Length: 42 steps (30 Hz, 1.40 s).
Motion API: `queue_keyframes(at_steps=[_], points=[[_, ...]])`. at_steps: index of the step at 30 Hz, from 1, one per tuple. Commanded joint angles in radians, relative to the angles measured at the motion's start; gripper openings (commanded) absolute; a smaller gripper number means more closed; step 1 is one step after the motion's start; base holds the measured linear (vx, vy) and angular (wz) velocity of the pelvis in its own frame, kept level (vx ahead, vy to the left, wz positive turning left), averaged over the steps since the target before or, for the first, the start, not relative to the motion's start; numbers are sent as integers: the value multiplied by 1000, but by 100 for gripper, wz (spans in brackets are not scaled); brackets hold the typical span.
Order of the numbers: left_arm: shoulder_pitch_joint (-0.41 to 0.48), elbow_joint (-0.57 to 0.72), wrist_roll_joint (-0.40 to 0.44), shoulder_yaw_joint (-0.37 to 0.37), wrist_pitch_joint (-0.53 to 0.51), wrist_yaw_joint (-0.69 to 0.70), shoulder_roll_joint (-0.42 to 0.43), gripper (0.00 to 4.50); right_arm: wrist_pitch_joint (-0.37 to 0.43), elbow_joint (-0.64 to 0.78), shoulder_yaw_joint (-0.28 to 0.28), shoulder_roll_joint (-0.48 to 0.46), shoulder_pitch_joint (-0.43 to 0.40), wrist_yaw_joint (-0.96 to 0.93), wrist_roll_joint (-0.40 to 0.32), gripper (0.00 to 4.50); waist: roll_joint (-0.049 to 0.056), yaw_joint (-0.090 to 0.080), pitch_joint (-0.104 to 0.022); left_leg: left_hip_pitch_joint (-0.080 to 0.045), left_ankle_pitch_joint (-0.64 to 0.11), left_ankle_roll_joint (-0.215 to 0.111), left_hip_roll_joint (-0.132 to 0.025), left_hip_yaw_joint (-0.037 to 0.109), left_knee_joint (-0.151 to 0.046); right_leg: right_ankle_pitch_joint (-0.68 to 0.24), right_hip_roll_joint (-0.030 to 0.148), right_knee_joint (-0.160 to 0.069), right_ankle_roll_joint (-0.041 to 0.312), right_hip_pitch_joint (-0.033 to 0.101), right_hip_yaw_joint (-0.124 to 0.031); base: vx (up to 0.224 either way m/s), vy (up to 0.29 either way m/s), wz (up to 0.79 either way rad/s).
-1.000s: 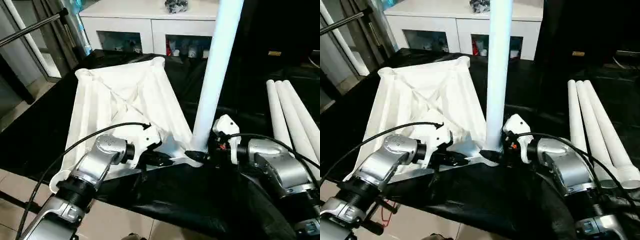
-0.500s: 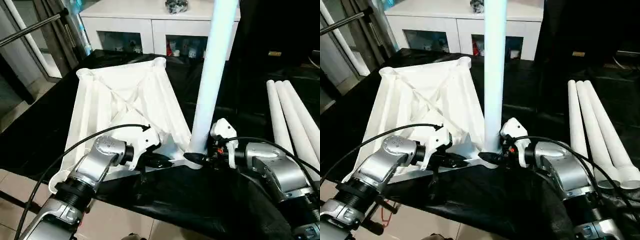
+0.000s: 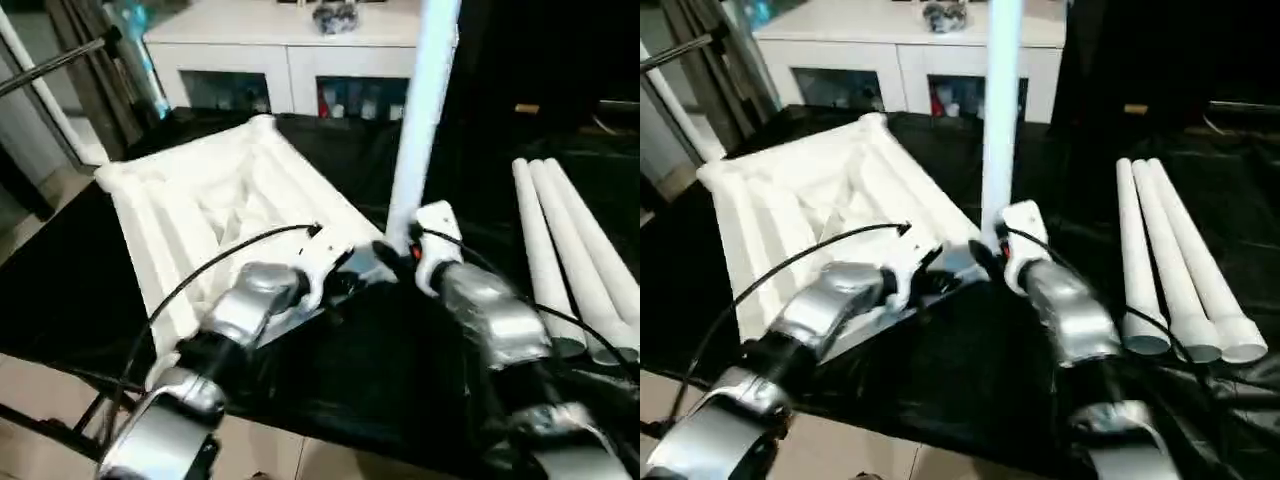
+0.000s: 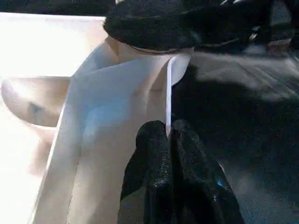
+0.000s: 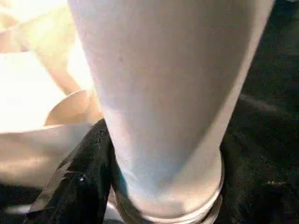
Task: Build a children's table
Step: Rotate leg to tighten
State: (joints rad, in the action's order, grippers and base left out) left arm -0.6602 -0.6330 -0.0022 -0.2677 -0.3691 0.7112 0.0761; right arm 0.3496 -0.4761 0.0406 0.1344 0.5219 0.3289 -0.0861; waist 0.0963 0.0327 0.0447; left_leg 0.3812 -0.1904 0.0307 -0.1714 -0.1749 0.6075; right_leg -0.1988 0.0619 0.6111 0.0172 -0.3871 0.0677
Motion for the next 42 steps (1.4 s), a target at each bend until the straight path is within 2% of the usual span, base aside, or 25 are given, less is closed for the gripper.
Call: queue_keyframes(at_steps=[1, 4, 7, 9, 12, 15, 17, 18, 20, 23, 25, 27, 29, 31, 34, 40, 42], points=[[-28, 14, 3, 1, 32, 3, -20, 0, 38, -59, 46, -55, -22, 36, -18, 339, -19, 3, -63, -8, -146, -58, -49, 26, -68, -187, 89, -84, 205, 49, -48, 0, 0, 0], [-15, 30, 1, -13, 57, 44, -4, 0, 31, -50, 46, -50, -14, 55, -16, 365, -17, 3, -64, -6, -133, -68, -51, 26, -67, -153, 88, -81, 216, 50, -48, 0, 0, 0], [14, 69, -16, -31, 91, 124, 27, 0, 1, -30, 72, -12, -11, 104, 6, 382, -17, 1, -64, -5, -147, -71, -53, 27, -69, -156, 90, -79, 219, 52, -47, 0, 0, 0], [43, 110, -33, -44, 100, 192, 63, 0, -12, 20, 92, 35, -25, 199, -7, 382, -17, 5, -65, -8, -144, -76, -55, 25, -67, -148, 91, -79, 223, 52, -48, 0, 0, 0], [73, 151, -47, -54, 111, 262, 103, 0, -24, 90, 120, 99, -50, 320, -22, 382, -15, 10, -67, -6, -119, -93, -61, 25, -66, -91, 90, -71, 228, 51, -49, 0, 0, 0], [103, 188, -60, -66, 118, 347, 161, 0, -28, 190, 148, 205, -94, 502, -58, 382, -15, 21, -67, -7, -106, -109, -61, 23, -63, -64, 89, -67, 238, 49, -49, 0, 0, 0], [114, 206, -69, -68, 118, 386, 186, 0, -23, 234, 156, 257, -115, 583, -80, 382, -15, 30, -67, -9, -110, -113, -64, 22, -63, -68, 88, -66, 239, 46, -49, 0, 0, 0], [117, 212, -72, -67, 118, 401, 195, 0, -23, 247, 159, 276, -121, 611, -86, 382, -18, 35, -65, -9, -121, -112, -64, 22, -64, -88, 89, -69, 237, 46, -50, 0, 0, 0], [122, 223, -77, -66, 112, 425, 212, 0, -21, 263, 158, 302, -129, 646, -97, 382, -18, 38, -63, -9, -143, -102, -64, 22, -66, -134, 89, -72, 228, 45, -50, 0, 0, 0], [127, 233, -79, -68, 107, 452, 228, 0, -18, 270, 151, 310, -132, 660, -106, 382, -18, 36, -60, -12, -163, -82, -63, 22, -69, -189, 88, -78, 218, 41, -50, 0, 0, 0], [134, 244, -80, -74, 106, 474, 242, 0, -9, 283, 155, 314, -140, 674, -112, 348, -18, 38, -63, -11, -148, -78, -63, 23, -68, -172, 88, -76, 219, 42, -51, 0, 0, 0], [136, 248, -82, -76, 106, 477, 247, 0, 3, 292, 163, 317, -146, 682, -116, 345, -18, 39, -66, -10, -121, -86, -63, 23, -66, -129, 87, -70, 224, 43, -50, 0, 0, 0], [139, 250, -82, -75, 105, 479, 248, 0, 14, 303, 170, 317, -153, 690, -119, 322, -17, 42, -67, -9, -112, -93, -62, 22, -64, -110, 87, -69, 229, 43, -50, 0, 0, 0], [139, 249, -80, -74, 104, 479, 246, 0, 17, 304, 171, 313, -154, 691, -120, 300, -13, 45, -65, -11, -119, -91, -62, 23, -65, -128, 88, -71, 228, 41, -49, 0, 0, 0], [138, 247, -77, -73, 102, 478, 242, 0, 24, 305, 176, 308, -157, 693, -122, 275, -16, 49, -65, -11, -135, -77, -62, 22, -66, -153, 89, -74, 221, 42, -50, 0, 0, 0], [141, 244, -73, -70, 99, 462, 234, 0, 48, 326, 183, 294, -179, 681, -123, 269, -17, 51, -66, -10, -117, -81, -62, 23, -65, -130, 88, -71, 217, 43, -50, 0, 0, 0], [138, 238, -71, -66, 97, 448, 226, 0, 54, 319, 179, 282, -180, 658, -120, 268, -16, 50, -65, -11, -130, -77, -62, 23, -66, -151, 89, -74, 218, 41, -49, 0, 0, 0]])
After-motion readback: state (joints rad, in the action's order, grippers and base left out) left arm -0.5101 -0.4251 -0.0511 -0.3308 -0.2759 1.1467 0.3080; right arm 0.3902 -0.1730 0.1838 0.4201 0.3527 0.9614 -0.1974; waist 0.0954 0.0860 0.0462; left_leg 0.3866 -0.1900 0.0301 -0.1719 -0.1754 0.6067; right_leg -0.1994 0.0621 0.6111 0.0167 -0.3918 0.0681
